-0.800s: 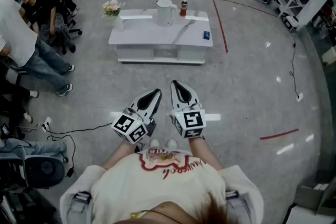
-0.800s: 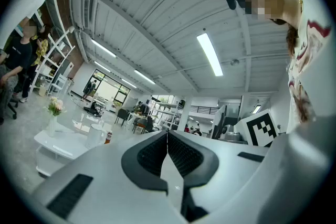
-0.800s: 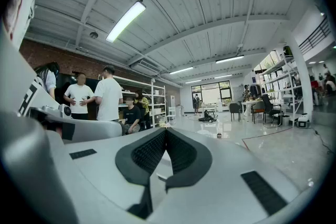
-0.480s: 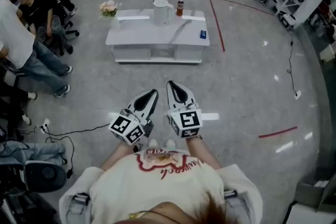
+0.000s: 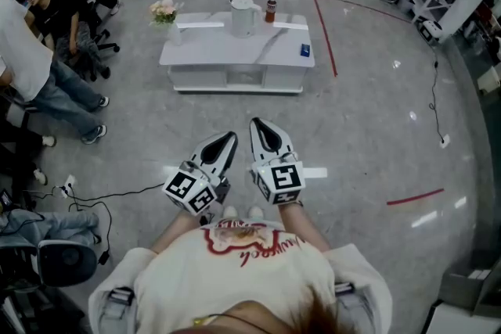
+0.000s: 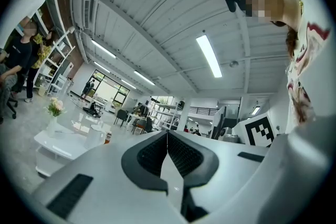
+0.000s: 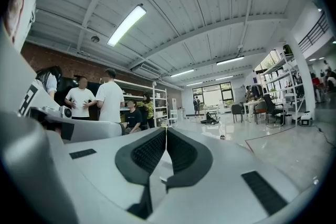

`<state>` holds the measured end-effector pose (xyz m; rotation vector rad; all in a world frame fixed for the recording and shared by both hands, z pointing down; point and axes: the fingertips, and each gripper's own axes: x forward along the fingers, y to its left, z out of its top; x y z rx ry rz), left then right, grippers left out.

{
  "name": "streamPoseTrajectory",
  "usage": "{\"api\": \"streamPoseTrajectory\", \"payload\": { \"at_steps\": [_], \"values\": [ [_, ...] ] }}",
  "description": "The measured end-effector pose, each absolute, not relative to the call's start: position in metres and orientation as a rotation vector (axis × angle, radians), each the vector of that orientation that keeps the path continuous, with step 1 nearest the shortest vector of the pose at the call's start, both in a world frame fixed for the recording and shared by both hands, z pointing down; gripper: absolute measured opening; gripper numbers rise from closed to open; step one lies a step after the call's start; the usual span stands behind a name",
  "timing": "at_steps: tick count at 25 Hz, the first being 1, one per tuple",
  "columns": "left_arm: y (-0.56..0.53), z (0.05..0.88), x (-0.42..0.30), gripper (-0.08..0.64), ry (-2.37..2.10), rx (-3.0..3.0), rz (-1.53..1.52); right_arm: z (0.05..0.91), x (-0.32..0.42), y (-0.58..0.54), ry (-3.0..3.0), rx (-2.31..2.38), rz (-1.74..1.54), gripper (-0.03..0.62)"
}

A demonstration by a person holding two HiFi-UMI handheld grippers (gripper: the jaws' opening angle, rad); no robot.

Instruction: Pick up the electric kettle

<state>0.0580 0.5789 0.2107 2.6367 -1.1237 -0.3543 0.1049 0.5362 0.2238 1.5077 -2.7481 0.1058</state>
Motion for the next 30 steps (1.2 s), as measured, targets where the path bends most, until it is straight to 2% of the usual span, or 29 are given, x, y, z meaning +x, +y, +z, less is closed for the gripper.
{"api": "streamPoseTrajectory", "payload": {
  "at_steps": [17,30],
  "values": [
    [0.547,0.23,0.009,0.012,-1.081,2.62,-0.353,0.227,0.06,0.515,-2.697,1.578,0.029,0.017],
    [0.426,0.232,0.018,0.012,-1.122,2.625,-0.376,0.239,0.067,0.389,-2.707,1.529,0.004,0.017]
  ]
}}
